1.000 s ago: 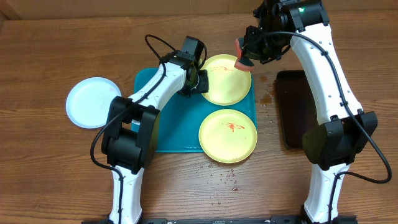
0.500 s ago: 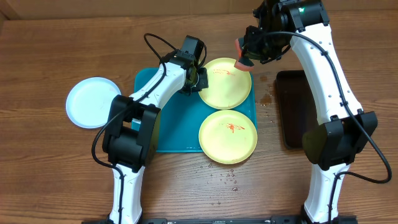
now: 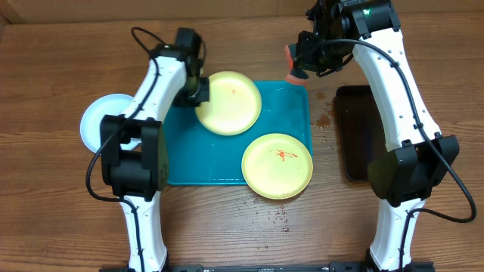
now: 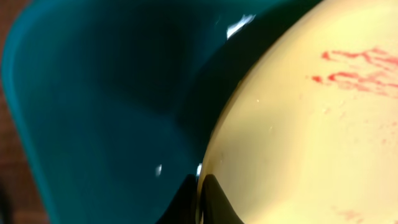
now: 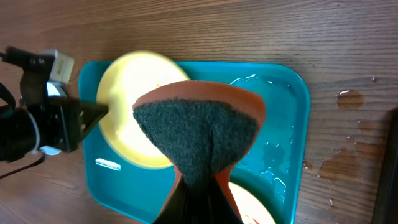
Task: Clean dirty plates on tray and stack at the side
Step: 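Grip top yellow plate rim with left gripper and drag it left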
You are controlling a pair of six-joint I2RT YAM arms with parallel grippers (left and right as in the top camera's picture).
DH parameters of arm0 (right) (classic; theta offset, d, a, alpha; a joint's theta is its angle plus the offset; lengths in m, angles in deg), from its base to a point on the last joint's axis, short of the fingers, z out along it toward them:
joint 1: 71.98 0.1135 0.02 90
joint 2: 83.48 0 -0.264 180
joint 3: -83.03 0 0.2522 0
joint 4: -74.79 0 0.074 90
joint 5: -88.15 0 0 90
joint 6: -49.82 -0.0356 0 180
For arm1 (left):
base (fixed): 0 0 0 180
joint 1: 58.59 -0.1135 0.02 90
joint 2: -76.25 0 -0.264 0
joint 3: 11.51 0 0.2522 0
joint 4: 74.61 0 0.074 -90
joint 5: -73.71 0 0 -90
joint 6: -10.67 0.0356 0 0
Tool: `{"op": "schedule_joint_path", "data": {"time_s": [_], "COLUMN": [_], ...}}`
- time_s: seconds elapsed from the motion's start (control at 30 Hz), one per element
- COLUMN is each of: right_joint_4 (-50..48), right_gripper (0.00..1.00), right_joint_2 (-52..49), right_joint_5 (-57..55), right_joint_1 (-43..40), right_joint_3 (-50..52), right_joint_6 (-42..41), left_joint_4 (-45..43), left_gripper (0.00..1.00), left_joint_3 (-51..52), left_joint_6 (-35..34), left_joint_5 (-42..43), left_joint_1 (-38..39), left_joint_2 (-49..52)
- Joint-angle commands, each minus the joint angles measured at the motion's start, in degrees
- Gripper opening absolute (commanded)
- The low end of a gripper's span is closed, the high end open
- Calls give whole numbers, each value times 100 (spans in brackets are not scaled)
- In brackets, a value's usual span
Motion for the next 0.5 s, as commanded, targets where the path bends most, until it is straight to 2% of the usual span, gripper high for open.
{"op": "schedule_joint_path", "data": {"time_s": [0.0,0.07,0.23,0.47], "right_joint_4": [-59,-87,-138,-149], "right_gripper": [4,4,4,4], "right_joint_2": [-4,-4,-4,-7], "right_joint_5": [-11,-11,-11,-11], "right_joint_1": [157,232,352,369], "right_joint_3": [-103,-103,-103,-103], "right_joint_6": [166,164,162,162], "left_joint_4": [367,503,691,890], "left_gripper": [4,6,34,38], "left_joint_3": [-83,-83,-83,-83], "left_joint_6": [822,813,509,-9], "left_joint_5": [-125,-52,647,1086], "left_joint_1": [-39,-72,-87,-275], "left_joint_2": [136,136,136,-66]}}
